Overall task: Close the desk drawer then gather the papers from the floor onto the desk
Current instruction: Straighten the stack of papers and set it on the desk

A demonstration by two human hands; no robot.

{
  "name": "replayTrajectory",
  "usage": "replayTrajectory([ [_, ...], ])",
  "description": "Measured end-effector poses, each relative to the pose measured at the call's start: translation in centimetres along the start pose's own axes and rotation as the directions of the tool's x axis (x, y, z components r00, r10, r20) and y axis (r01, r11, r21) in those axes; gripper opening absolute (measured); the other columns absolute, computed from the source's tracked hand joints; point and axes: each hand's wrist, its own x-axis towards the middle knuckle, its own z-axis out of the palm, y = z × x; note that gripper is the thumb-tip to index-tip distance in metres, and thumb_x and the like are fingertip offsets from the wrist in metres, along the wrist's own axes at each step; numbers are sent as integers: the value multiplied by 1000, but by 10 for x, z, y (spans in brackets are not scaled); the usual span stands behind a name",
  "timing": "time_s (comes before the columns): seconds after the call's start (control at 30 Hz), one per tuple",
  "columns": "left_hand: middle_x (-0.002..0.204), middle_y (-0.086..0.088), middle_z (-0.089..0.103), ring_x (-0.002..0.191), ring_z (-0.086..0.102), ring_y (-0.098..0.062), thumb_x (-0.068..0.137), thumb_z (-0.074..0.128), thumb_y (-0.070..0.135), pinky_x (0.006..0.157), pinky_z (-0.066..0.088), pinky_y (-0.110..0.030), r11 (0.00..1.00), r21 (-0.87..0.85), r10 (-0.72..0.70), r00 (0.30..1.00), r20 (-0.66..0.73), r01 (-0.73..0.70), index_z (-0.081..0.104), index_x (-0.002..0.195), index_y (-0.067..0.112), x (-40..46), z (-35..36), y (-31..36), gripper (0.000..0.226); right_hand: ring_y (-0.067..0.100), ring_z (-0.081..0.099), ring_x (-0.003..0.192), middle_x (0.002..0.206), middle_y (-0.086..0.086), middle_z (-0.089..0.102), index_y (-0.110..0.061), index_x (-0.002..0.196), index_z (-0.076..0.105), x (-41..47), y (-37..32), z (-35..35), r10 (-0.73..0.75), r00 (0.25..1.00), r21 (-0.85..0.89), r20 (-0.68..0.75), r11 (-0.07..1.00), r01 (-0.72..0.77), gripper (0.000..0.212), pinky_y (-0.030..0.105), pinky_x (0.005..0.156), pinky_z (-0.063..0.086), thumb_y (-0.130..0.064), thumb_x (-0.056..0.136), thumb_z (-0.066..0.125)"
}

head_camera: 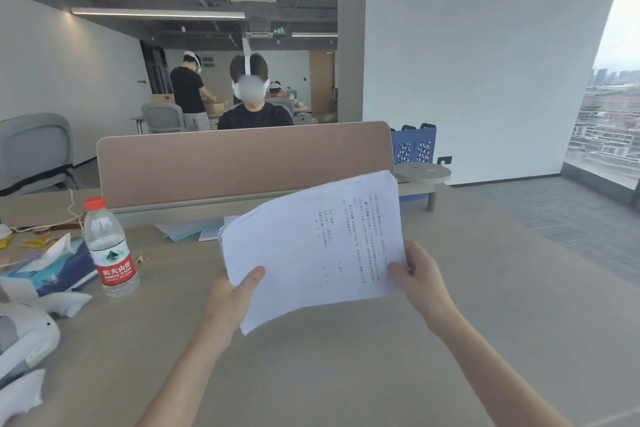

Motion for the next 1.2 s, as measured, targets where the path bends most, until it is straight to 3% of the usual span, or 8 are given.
replayTrajectory([
  [0.13, 82, 6, 73, 80, 69, -15, 88, 70, 18, 65, 52, -30, 1000, 9, -24, 999, 31, 24, 68, 84, 26, 8, -2, -16, 9, 20, 62, 95, 101, 1, 67, -24, 103, 57, -5, 21, 20, 50, 998, 106, -35, 993, -46, 29, 34, 78, 47, 0, 90, 51],
  [0.27, 90, 4, 79, 89, 74, -20, 77, 77, 33, 75, 56, -37, 988, -1, -153, 984, 92, 154, 73, 94, 26, 10, -4, -48, 18, -4, 53, 66, 66, -23, 60, -32, 76, 55, -15, 40, 41, 95, 995, 72, 30, 993, -97, 18, 21, 64, 38, -26, 93, 58],
  [0.47, 70, 27, 74, 81, 68, -3, 85, 73, 24, 69, 51, -26, 993, 29, -112, 993, 37, 111, 71, 84, 31, 25, -4, -50, 7, 2, 68, 104, 112, -11, 75, -24, 121, 64, 3, 48, 44, 94, 996, 116, 11, 989, -94, 23, 28, 87, 51, -16, 101, 55],
  [0.6, 85, 15, 77, 88, 70, -9, 87, 70, 28, 69, 52, -27, 989, 47, -144, 987, 64, 142, 70, 95, 30, 26, -3, -56, 8, 7, 62, 115, 121, -18, 68, -27, 136, 53, 7, 60, 53, 91, 994, -6, 60, 996, -91, 40, 31, 94, 47, -17, 99, 59],
  [0.9, 95, 20, 69, 93, 66, -8, 90, 65, 29, 86, 48, -32, 991, 68, -119, 991, 59, 115, 65, 89, 37, 21, -5, -60, 8, 12, 55, 123, 126, -18, 62, -29, 144, 46, 17, 70, 59, 163, 974, -157, 155, 978, -139, 54, 35, 106, 41, -5, 97, 54],
  [1.0, 95, 25, 64, 91, 60, 0, 91, 65, 27, 89, 42, -30, 993, 69, -103, 990, 91, 97, 62, 88, 39, 19, -6, -55, 13, 21, 66, 113, 115, -8, 72, -28, 123, 63, 25, 61, 52, 191, 974, -179, 125, 970, -167, 41, 44, 101, 51, -3, 91, 57],
  [1.1, 97, 21, 67, 95, 61, -2, 90, 66, 24, 89, 42, -32, 986, -1, -164, 982, 95, 165, 65, 90, 36, 17, -6, -51, 11, 24, 74, 93, 97, -1, 79, -25, 109, 71, 31, 44, 41, 239, 970, 17, 34, 971, -240, 31, 46, 82, 61, -4, 87, 67],
  [1.2, 108, 13, 70, 104, 62, -11, 88, 68, 24, 93, 41, -33, 961, -141, -233, 971, 52, 238, 67, 107, 27, 11, 5, -46, 19, 30, 72, 101, 113, 13, 74, -3, 124, 64, 32, 29, 43, 412, 911, 468, -7, 807, -361, 36, 36, 82, 57, -9, 89, 72],
])
